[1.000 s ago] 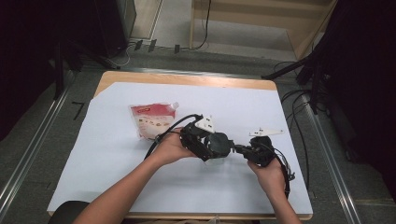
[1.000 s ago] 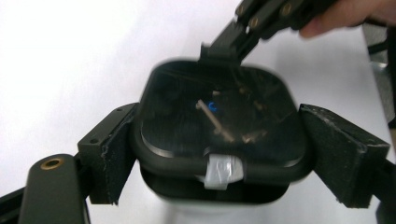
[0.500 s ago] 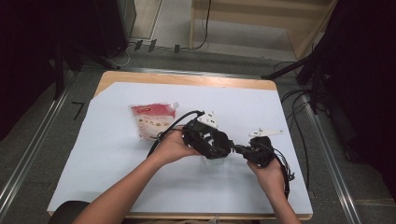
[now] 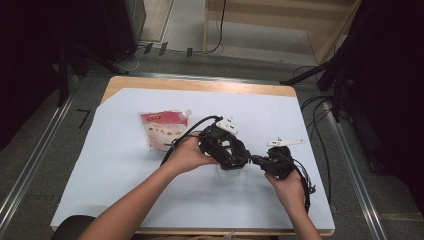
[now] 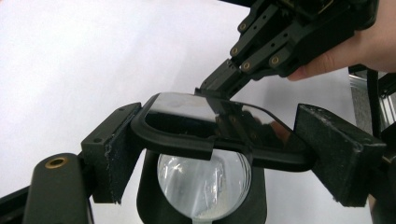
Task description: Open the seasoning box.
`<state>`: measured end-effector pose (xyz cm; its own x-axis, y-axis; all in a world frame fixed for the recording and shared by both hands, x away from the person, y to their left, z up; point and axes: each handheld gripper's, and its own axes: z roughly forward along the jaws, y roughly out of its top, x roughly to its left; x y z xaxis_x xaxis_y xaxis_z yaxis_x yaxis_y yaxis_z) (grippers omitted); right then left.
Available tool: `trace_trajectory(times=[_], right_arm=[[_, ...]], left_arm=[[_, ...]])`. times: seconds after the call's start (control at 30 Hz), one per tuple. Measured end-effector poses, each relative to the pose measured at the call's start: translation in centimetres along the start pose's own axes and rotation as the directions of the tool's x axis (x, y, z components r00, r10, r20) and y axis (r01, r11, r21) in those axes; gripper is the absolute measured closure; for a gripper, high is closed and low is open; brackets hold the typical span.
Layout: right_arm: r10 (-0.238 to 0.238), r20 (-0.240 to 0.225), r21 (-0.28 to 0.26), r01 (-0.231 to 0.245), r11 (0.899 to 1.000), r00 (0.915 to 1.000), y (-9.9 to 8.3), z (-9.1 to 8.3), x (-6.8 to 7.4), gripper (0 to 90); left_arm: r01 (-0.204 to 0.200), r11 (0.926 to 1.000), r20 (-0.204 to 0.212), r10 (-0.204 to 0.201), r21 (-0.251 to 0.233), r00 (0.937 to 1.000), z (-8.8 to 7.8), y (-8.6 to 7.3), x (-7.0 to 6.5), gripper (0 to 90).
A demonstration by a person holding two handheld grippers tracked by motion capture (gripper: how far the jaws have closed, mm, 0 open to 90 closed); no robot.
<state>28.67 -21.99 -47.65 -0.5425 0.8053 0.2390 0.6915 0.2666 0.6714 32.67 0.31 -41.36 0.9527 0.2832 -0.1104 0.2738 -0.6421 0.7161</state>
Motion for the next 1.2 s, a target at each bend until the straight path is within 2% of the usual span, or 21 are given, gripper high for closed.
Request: trace_trajectory(times=[0.2, 0.4, 0.53, 0.97, 1.03, 1.2], right_arm=[[0.001, -0.001, -0.012, -0.001, 1.0, 1.0, -0.1, 0.0, 0.0, 90.0], [0.012, -0.01, -0.016, -0.012, 1.0, 0.9999, -0.1, -0.1, -0.1, 90.0], [0.013, -0.011, -0.02, -0.013, 1.0, 0.9999, -0.1, -0.1, -0.1, 90.0], [0.017, -0.017, -0.019, -0.017, 1.0, 0.9997, -0.1, -0.1, -0.1, 90.0], [0.018, -0.019, -0.021, -0.018, 1.0, 0.9997, -0.2, -0.1, -0.2, 90.0], [0.022, -0.026, -0.024, -0.023, 0.999, 0.9994, -0.2, -0.1, -0.2, 90.0]], left_arm=[[-0.004, 1.0, 0.005, 0.004, 0.003, 1.0, 0.2, 1.1, -0.1, 18.4], [-0.037, 0.9993, -0.014, 0.037, 0.004, 0.9992, 0.6, 2.3, -0.4, 18.2], [-0.045, 0.999, -0.007, 0.045, 0.005, 0.999, 1.1, 3.0, -0.4, 18.0], [-0.038, 0.9991, 0.012, 0.038, -0.02, 0.9992, 2.3, 3.9, -0.3, 17.3], [-0.027, 0.9993, 0.012, 0.027, -0.025, 0.9996, 2.4, 4.0, -0.3, 17.3], [-0.036, 0.9986, 0.023, 0.037, -0.038, 0.999, 2.7, 4.0, -0.2, 17.3]])
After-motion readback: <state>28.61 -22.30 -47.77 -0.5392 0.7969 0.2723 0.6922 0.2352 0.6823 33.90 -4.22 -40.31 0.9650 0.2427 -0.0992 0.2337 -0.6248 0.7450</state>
